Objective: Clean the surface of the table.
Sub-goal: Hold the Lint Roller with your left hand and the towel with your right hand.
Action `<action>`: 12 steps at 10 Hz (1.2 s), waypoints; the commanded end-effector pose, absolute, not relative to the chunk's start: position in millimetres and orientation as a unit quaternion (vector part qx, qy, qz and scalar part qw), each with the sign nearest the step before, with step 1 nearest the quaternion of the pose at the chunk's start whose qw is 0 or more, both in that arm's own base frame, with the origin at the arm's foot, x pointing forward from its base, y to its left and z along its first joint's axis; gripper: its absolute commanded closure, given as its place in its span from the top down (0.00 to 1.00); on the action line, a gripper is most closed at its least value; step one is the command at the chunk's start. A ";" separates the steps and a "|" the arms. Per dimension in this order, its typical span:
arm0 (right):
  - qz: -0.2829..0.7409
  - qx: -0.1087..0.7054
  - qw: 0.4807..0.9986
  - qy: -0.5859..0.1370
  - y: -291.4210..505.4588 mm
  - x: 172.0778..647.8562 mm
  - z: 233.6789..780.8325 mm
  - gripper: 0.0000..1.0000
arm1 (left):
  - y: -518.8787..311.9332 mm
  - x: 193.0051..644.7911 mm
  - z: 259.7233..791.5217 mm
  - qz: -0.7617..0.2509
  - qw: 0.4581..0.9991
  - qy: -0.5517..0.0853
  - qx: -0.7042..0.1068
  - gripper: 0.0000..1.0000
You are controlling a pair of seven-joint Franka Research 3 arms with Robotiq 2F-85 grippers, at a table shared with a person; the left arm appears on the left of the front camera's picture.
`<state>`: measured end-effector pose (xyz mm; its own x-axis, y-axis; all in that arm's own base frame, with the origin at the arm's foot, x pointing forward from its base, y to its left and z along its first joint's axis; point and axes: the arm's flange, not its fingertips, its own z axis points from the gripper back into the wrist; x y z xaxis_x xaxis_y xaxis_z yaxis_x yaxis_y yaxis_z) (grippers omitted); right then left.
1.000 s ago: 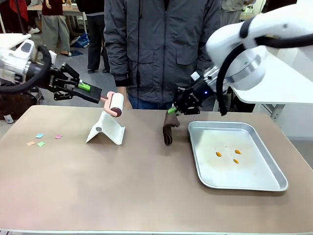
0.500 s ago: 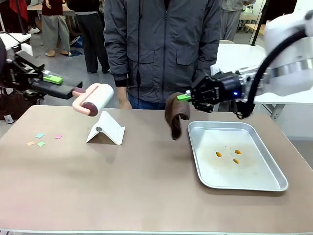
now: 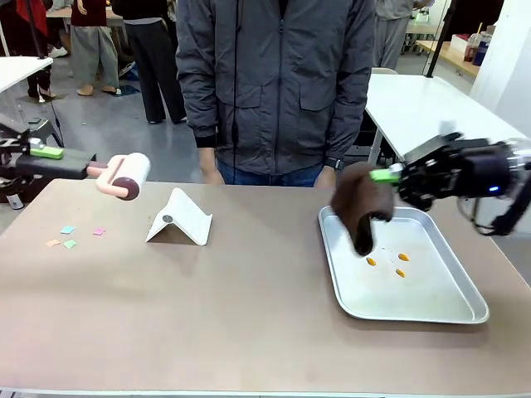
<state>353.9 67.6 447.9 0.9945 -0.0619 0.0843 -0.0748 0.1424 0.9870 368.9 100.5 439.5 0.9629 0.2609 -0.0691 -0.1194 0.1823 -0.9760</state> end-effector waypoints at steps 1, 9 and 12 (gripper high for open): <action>-0.016 0.676 0.727 -0.121 15.8 314.3 441.3 0.00 | 120.2 363.3 418.7 0.149 0.752 -0.086 -0.636 0.00; -0.068 0.661 0.730 -0.157 -134.7 291.5 388.2 0.00 | 175.7 413.9 346.6 0.102 0.724 -0.101 -0.674 0.00; -0.077 0.661 0.731 -0.149 -146.2 296.3 388.2 0.00 | 172.1 419.9 347.9 0.072 0.717 -0.109 -0.685 0.00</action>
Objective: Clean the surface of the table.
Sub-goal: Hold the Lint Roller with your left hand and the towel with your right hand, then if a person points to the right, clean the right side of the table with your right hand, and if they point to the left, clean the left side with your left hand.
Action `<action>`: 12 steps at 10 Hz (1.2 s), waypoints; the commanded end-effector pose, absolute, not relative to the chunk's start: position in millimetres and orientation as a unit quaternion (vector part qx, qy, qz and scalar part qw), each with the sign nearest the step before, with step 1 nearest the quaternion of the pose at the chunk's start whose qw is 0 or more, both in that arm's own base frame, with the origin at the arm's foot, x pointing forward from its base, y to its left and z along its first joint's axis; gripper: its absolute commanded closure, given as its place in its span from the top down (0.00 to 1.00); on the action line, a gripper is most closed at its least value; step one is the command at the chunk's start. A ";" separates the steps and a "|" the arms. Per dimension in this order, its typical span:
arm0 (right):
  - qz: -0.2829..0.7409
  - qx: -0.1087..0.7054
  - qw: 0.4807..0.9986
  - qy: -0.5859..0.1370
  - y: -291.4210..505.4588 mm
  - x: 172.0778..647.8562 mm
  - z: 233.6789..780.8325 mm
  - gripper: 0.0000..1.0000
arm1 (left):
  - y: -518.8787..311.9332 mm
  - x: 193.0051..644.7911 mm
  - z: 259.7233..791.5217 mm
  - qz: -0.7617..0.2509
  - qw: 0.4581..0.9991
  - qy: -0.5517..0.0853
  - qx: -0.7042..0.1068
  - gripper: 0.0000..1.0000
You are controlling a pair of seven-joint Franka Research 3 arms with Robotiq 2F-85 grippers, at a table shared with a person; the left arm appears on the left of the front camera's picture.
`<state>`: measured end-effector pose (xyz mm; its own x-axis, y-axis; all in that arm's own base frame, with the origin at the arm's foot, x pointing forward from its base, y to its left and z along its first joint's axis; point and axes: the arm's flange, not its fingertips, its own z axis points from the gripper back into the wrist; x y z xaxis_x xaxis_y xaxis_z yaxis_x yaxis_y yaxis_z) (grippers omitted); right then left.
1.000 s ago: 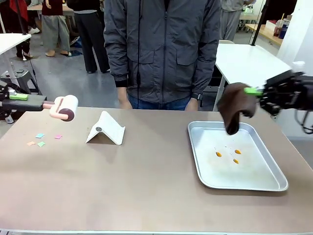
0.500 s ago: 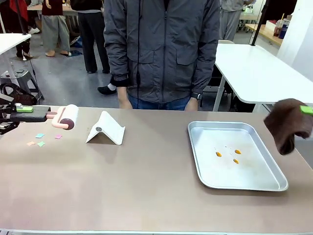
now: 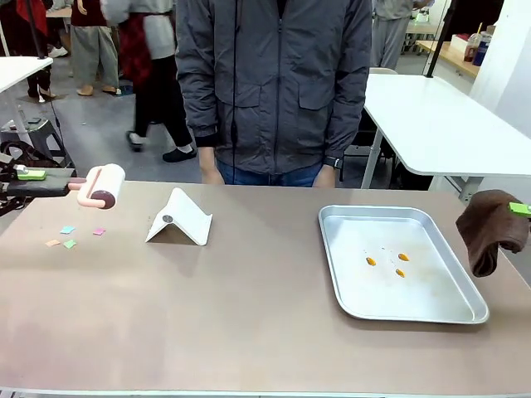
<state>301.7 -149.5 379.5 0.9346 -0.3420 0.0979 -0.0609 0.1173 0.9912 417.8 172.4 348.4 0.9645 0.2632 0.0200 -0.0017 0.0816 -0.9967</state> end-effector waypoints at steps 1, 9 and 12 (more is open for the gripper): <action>-0.077 0.661 0.731 -0.149 -146.2 296.3 388.2 0.00 | 174.4 417.5 347.3 0.101 0.732 -0.096 -0.668 0.00; -0.077 0.661 0.731 -0.149 -146.2 296.3 388.2 0.00 | 174.4 417.5 347.3 0.101 0.732 -0.096 -0.668 0.00; -0.077 0.661 0.731 -0.149 -146.2 296.3 388.2 0.00 | 174.4 417.5 347.3 0.101 0.732 -0.096 -0.668 0.00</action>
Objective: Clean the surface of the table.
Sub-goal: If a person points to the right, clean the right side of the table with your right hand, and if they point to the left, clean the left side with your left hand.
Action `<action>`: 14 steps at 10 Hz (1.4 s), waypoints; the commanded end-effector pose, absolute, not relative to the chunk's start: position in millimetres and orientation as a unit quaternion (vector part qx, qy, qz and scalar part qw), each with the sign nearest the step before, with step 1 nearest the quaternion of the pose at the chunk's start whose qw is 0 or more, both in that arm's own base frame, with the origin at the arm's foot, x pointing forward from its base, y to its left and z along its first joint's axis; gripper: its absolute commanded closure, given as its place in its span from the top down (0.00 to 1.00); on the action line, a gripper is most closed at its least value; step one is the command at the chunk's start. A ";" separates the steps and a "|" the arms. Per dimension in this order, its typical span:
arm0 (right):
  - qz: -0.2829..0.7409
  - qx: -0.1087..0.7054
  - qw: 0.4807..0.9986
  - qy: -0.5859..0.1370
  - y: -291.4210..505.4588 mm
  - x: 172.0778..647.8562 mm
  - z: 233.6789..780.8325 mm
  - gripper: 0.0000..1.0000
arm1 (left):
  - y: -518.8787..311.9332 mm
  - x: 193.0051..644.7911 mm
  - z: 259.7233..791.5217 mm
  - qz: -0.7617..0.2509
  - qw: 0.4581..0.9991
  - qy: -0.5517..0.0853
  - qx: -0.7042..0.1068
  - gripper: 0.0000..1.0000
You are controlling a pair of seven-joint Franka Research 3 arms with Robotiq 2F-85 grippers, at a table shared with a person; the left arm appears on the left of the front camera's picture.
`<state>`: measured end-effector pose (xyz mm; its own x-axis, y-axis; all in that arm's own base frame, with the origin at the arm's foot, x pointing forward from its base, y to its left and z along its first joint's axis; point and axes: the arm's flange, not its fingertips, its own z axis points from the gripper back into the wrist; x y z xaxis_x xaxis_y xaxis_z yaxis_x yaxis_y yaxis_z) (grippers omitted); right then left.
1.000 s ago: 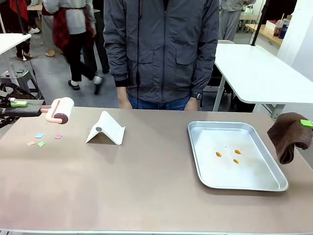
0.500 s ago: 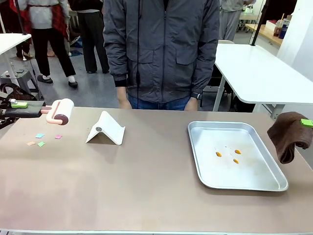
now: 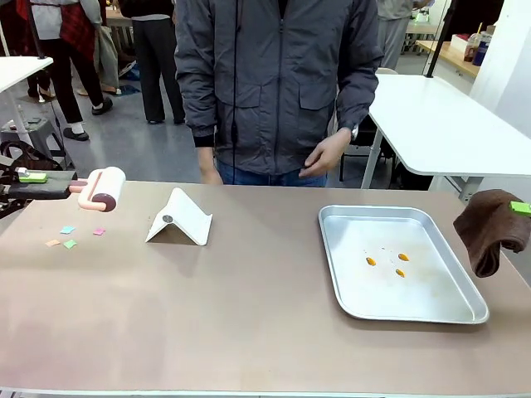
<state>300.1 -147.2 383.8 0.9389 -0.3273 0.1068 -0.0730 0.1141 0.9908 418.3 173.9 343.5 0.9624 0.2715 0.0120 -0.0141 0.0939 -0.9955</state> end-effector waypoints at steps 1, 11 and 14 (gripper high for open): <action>-0.077 0.661 0.731 -0.149 -146.2 296.3 388.2 0.00 | 174.4 417.5 347.3 0.101 0.732 -0.096 -0.668 0.00; -0.077 0.661 0.731 -0.149 -146.2 296.3 388.2 0.00 | 174.4 417.5 347.3 0.101 0.732 -0.096 -0.668 0.00; -0.063 0.596 0.787 -0.146 -131.1 314.2 393.6 0.09 | 174.4 417.5 347.3 0.101 0.732 -0.096 -0.668 0.00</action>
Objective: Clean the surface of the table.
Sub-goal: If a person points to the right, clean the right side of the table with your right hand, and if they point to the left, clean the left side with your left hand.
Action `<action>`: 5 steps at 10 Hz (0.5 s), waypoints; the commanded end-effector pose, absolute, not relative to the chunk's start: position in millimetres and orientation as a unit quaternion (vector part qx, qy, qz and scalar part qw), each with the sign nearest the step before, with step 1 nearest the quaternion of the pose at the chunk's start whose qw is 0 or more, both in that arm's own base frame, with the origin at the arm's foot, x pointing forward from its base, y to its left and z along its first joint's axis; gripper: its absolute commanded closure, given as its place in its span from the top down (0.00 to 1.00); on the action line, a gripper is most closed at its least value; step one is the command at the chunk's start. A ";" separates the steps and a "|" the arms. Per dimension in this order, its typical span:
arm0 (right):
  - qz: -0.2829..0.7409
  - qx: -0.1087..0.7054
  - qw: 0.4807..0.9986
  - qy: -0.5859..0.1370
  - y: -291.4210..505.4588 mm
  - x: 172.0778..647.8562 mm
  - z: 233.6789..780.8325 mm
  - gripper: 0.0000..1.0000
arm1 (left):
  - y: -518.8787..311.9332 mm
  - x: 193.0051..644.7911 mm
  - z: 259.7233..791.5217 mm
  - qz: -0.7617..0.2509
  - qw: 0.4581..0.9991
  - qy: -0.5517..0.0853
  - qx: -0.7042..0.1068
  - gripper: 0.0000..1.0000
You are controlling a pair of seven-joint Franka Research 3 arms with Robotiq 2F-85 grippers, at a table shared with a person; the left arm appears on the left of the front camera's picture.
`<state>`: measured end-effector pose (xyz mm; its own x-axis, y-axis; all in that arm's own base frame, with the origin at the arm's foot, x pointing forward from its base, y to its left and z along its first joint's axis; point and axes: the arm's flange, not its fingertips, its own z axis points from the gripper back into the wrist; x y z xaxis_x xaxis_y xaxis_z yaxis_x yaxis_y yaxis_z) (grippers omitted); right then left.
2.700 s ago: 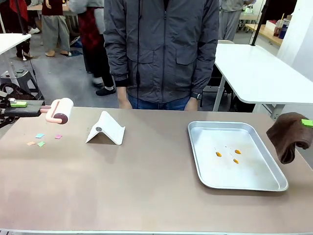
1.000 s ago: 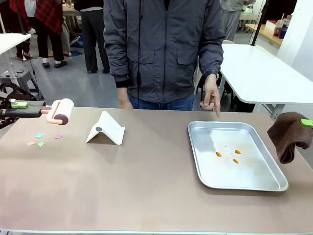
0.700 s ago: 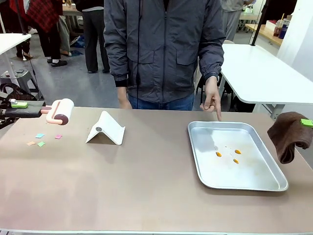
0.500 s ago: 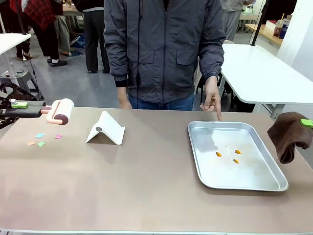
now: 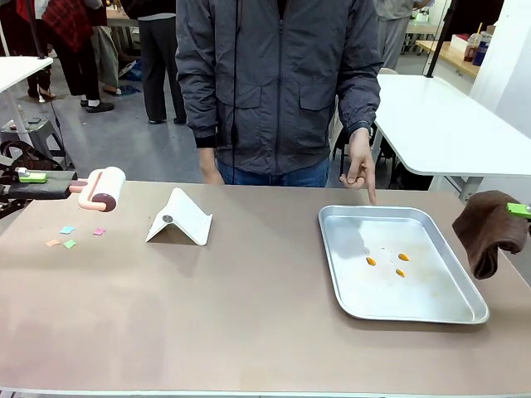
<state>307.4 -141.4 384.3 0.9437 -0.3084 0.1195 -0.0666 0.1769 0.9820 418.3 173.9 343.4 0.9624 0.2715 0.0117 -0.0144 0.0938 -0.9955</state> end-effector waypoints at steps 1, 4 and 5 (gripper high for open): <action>-0.052 0.561 0.814 -0.140 -122.1 321.4 400.4 0.09 | 174.4 417.5 347.3 0.101 0.732 -0.096 -0.668 0.00; -0.019 0.430 0.895 -0.119 -91.4 347.6 413.7 0.09 | 174.4 417.5 347.3 0.101 0.732 -0.096 -0.668 0.00; -0.016 0.394 0.911 -0.120 -83.7 355.9 415.1 0.09 | 174.4 417.5 347.3 0.101 0.732 -0.096 -0.668 0.00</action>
<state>351.9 -91.2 410.9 0.9615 -0.1479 0.2314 -0.0914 0.6223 0.7774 418.4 174.0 342.8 0.9624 0.2716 0.0105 -0.0155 0.0936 -0.9955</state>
